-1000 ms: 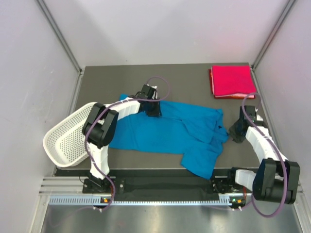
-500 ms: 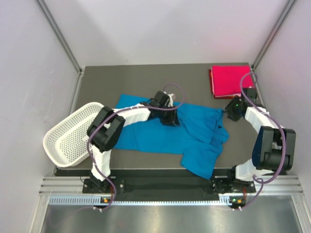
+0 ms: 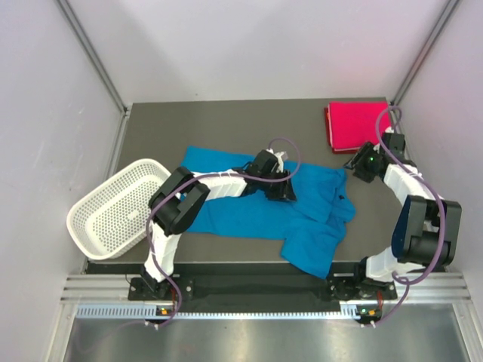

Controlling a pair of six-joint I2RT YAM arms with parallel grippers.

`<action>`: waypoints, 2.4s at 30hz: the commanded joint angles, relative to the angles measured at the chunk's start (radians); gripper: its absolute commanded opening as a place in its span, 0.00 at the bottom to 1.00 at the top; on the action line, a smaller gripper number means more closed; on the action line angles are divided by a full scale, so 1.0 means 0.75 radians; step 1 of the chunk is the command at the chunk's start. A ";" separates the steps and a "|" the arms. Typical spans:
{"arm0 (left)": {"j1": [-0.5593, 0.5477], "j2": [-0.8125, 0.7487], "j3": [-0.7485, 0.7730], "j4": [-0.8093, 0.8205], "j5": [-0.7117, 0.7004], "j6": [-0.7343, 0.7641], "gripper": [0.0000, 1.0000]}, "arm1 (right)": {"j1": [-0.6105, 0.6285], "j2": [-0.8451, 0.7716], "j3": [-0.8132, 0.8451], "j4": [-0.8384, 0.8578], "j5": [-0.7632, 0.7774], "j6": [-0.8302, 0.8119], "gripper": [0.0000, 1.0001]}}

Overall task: Fold and stack the t-shirts
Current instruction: Fold the tshirt

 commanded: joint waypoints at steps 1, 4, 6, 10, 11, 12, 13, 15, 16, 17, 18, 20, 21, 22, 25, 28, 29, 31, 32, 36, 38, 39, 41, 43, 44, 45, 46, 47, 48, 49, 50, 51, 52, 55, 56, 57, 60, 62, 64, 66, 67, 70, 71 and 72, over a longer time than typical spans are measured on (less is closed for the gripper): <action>-0.020 0.036 0.056 0.059 -0.038 -0.005 0.46 | -0.011 0.008 0.008 0.076 -0.032 -0.033 0.49; -0.026 0.058 0.074 0.053 -0.032 -0.007 0.44 | -0.009 0.020 0.002 0.095 -0.050 -0.033 0.49; -0.028 0.064 0.091 0.049 -0.026 -0.017 0.39 | -0.013 0.032 0.004 0.101 -0.050 -0.029 0.49; -0.030 0.044 0.154 -0.069 0.007 -0.034 0.00 | -0.015 0.036 0.002 0.103 -0.040 -0.021 0.49; -0.030 0.038 0.189 -0.108 -0.001 -0.034 0.00 | -0.017 0.043 0.002 0.105 -0.038 -0.019 0.49; -0.030 0.030 0.205 -0.139 0.003 -0.032 0.00 | -0.019 0.047 0.002 0.105 -0.038 -0.021 0.49; -0.032 0.009 0.217 -0.202 0.001 -0.040 0.00 | -0.019 0.051 0.002 0.107 -0.038 -0.021 0.49; -0.032 -0.017 0.232 -0.239 -0.020 -0.058 0.00 | -0.022 0.061 0.002 0.113 -0.040 -0.023 0.49; -0.032 -0.046 0.232 -0.262 -0.024 -0.079 0.00 | -0.024 0.067 0.004 0.113 -0.042 -0.023 0.49; -0.030 -0.054 0.240 -0.282 -0.034 -0.087 0.00 | -0.024 0.071 0.002 0.121 -0.050 -0.023 0.48; -0.030 -0.062 0.248 -0.305 -0.034 -0.093 0.00 | -0.024 0.073 0.000 0.132 -0.054 -0.019 0.48; -0.032 -0.060 0.266 -0.388 -0.034 -0.091 0.00 | -0.026 0.088 -0.008 0.140 -0.067 -0.013 0.48; -0.032 -0.062 0.269 -0.405 -0.034 -0.087 0.00 | -0.024 0.090 -0.010 0.144 -0.077 -0.009 0.47; -0.030 -0.066 0.265 -0.425 -0.038 -0.079 0.00 | -0.026 0.096 -0.018 0.154 -0.079 -0.007 0.46; -0.032 -0.075 0.240 -0.458 -0.085 -0.046 0.00 | -0.026 0.096 -0.034 0.176 -0.081 0.001 0.45; -0.026 -0.042 0.283 -0.542 -0.151 0.005 0.02 | -0.024 0.106 -0.049 0.205 -0.106 0.024 0.44; -0.022 -0.034 0.315 -0.566 -0.171 0.019 0.07 | -0.026 0.112 -0.051 0.205 -0.120 0.030 0.43; -0.026 -0.034 0.348 -0.618 -0.249 0.068 0.25 | -0.024 0.118 -0.051 0.205 -0.122 0.034 0.43; -0.030 -0.040 0.363 -0.618 -0.273 0.091 0.28 | -0.026 0.120 -0.049 0.197 -0.122 0.034 0.43; -0.101 -0.105 0.397 -0.567 -0.359 0.220 0.37 | -0.028 0.100 -0.063 0.193 -0.108 0.042 0.42; -0.179 -0.103 0.436 -0.544 -0.394 0.287 0.41 | -0.030 0.090 -0.067 0.189 -0.091 0.055 0.42; -0.205 -0.083 0.453 -0.542 -0.408 0.314 0.42 | -0.030 0.086 -0.075 0.189 -0.085 0.063 0.43; -0.277 -0.052 0.506 -0.540 -0.433 0.330 0.43 | -0.038 0.077 -0.082 0.195 -0.083 0.079 0.44; -0.336 0.009 0.551 -0.540 -0.474 0.353 0.45 | -0.042 0.077 -0.080 0.197 -0.099 0.079 0.44; -0.353 0.027 0.563 -0.540 -0.484 0.361 0.46 | -0.042 0.077 -0.077 0.195 -0.106 0.077 0.44; -0.367 0.062 0.575 -0.546 -0.500 0.371 0.47 | -0.042 0.079 -0.073 0.191 -0.110 0.073 0.44; -0.379 0.074 0.592 -0.548 -0.511 0.385 0.47 | -0.050 0.073 -0.071 0.187 -0.114 0.069 0.44; -0.404 0.079 0.594 -0.548 -0.523 0.391 0.48 | -0.052 0.071 -0.071 0.183 -0.126 0.067 0.44; -0.416 0.091 0.594 -0.546 -0.525 0.402 0.48 | -0.054 0.069 -0.075 0.185 -0.132 0.067 0.44; -0.435 0.095 0.596 -0.542 -0.586 0.428 0.50 | -0.056 0.063 -0.075 0.185 -0.136 0.065 0.44; -0.441 0.101 0.594 -0.534 -0.593 0.441 0.50 | -0.058 0.061 -0.075 0.185 -0.144 0.063 0.44; -0.449 0.115 0.592 -0.518 -0.593 0.471 0.51 | -0.058 0.059 -0.075 0.185 -0.147 0.061 0.44; -0.455 0.120 0.584 -0.505 -0.607 0.485 0.52 | -0.064 0.053 -0.079 0.185 -0.151 0.057 0.44; -0.457 0.134 0.551 -0.448 -0.633 0.543 0.53 | -0.071 0.045 -0.088 0.189 -0.161 0.057 0.44; -0.457 0.142 0.553 -0.440 -0.652 0.545 0.53 | -0.073 0.043 -0.094 0.195 -0.165 0.057 0.44; -0.457 0.162 0.563 -0.450 -0.672 0.541 0.53 | -0.077 0.039 -0.100 0.197 -0.167 0.055 0.44; -0.457 0.189 0.639 -0.560 -0.780 0.392 0.53 | -0.087 0.041 -0.108 0.203 -0.167 0.055 0.44; -0.457 0.183 0.635 -0.587 -0.811 0.324 0.54 | -0.093 0.043 -0.110 0.209 -0.171 0.057 0.44; -0.457 0.165 0.616 -0.620 -0.854 0.165 0.62 | -0.099 0.045 -0.114 0.211 -0.175 0.059 0.44; -0.455 0.122 0.604 -0.663 -0.885 0.006 0.63 | -0.101 0.043 -0.114 0.209 -0.179 0.059 0.44; -0.453 0.099 0.562 -0.659 -0.883 -0.046 0.64 | -0.103 0.039 -0.112 0.207 -0.177 0.055 0.44; -0.451 -0.025 0.449 -0.622 -0.948 -0.281 0.64 | -0.107 0.030 -0.110 0.199 -0.177 0.049 0.44; -0.449 -0.062 0.406 -0.589 -0.955 -0.350 0.64 | -0.107 0.028 -0.112 0.199 -0.177 0.049 0.44; -0.445 -0.139 0.355 -0.474 -0.936 -0.404 0.64 | -0.107 0.028 -0.114 0.199 -0.177 0.053 0.44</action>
